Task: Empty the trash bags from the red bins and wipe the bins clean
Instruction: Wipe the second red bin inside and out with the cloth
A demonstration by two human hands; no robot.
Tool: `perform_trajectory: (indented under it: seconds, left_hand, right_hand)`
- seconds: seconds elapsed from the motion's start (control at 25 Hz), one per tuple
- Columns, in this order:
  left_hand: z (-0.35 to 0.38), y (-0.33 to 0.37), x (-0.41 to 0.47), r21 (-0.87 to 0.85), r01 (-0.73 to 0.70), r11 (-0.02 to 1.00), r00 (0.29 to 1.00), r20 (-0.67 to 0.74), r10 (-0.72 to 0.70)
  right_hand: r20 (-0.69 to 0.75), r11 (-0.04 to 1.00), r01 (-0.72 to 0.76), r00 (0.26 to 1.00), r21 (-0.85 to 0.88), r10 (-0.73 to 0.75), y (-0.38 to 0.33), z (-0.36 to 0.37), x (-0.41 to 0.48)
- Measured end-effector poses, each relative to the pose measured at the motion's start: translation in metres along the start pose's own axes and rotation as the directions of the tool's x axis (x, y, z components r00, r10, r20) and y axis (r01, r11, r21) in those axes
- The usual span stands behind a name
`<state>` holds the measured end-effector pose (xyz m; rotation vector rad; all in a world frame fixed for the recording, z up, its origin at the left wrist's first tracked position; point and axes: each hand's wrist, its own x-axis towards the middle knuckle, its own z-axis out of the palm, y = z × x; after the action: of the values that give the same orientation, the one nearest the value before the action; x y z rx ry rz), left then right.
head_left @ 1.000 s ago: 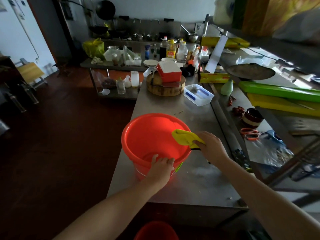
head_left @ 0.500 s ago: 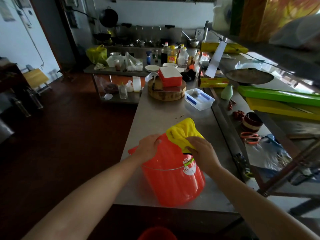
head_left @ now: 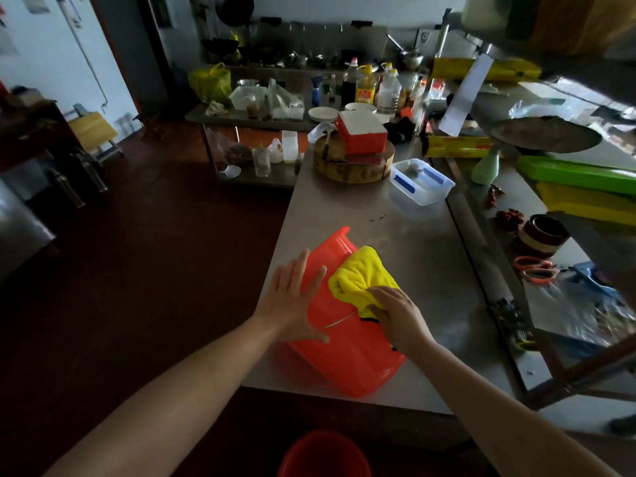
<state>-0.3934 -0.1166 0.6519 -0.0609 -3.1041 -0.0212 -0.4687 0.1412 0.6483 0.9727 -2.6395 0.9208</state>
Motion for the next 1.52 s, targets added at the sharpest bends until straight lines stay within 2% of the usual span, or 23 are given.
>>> perform_trajectory:
  seconds: [0.12, 0.28, 0.44, 0.6, 0.72, 0.84, 0.96, 1.08, 1.24, 1.28, 1.4, 1.52]
  left_hand:
    - [0.017, -0.007, -0.008, 0.004, 0.049, 0.999, 0.998, -0.044, -0.049]
    - [0.031, -0.030, -0.022, -0.083, 0.119, 0.989, 0.993, -0.008, -0.120]
    - [0.030, -0.041, -0.025, -0.192, -0.020, 0.981, 0.999, -0.029, 0.015]
    - [0.022, -0.030, -0.007, -0.362, -0.169, 0.917, 0.985, -0.025, 0.171]
    - [0.019, -0.017, 0.013, -0.405, -0.212, 0.889, 0.966, 0.051, 0.254]
    - [0.015, -0.005, 0.035, -0.341, -0.216, 0.915, 0.956, 0.115, 0.268]
    - [0.011, -0.001, 0.046, -0.135, -0.245, 0.960, 0.966, 0.050, 0.253]
    - [0.015, 0.002, 0.044, 0.073, -0.196, 0.978, 0.980, -0.021, 0.198]
    - [0.012, 0.011, 0.044, 0.121, 0.026, 0.992, 0.994, -0.105, -0.013]
    - [0.009, 0.016, 0.045, 0.118, 0.040, 0.992, 0.992, -0.126, -0.025]
    - [0.010, 0.036, 0.051, 0.188, -0.054, 0.981, 0.992, -0.106, 0.075]
    - [0.011, 0.046, 0.060, 0.144, 0.015, 0.989, 0.999, -0.031, -0.011]
  right_hand:
    - [-0.024, 0.998, 0.070, 0.997, -0.005, -0.070, -0.004, 0.014, 0.004]
    - [-0.041, 0.994, 0.108, 0.993, 0.006, -0.108, -0.008, 0.025, 0.003]
    - [0.037, 0.972, 0.223, 0.975, -0.074, -0.221, -0.003, 0.018, -0.013]
    - [0.000, 0.960, 0.222, 0.974, -0.171, -0.226, 0.000, 0.007, -0.032]
    - [0.015, 0.944, 0.190, 0.981, -0.271, -0.193, 0.001, -0.001, -0.043]
    - [0.192, 0.938, 0.073, 0.981, -0.338, -0.007, 0.005, -0.009, -0.048]
    - [0.350, 0.921, 0.002, 0.925, -0.390, 0.146, 0.013, -0.010, -0.043]
    - [0.372, 0.918, -0.032, 0.908, -0.396, 0.192, 0.015, -0.010, -0.035]
    - [0.377, 0.916, -0.048, 0.902, -0.398, 0.211, 0.018, -0.010, -0.034]
    - [0.380, 0.917, -0.047, 0.900, -0.397, 0.211, 0.019, -0.011, -0.033]
    - [0.383, 0.921, -0.051, 0.899, -0.386, 0.211, 0.021, -0.014, -0.030]
    - [0.395, 0.925, -0.055, 0.893, -0.376, 0.214, 0.024, -0.019, -0.029]
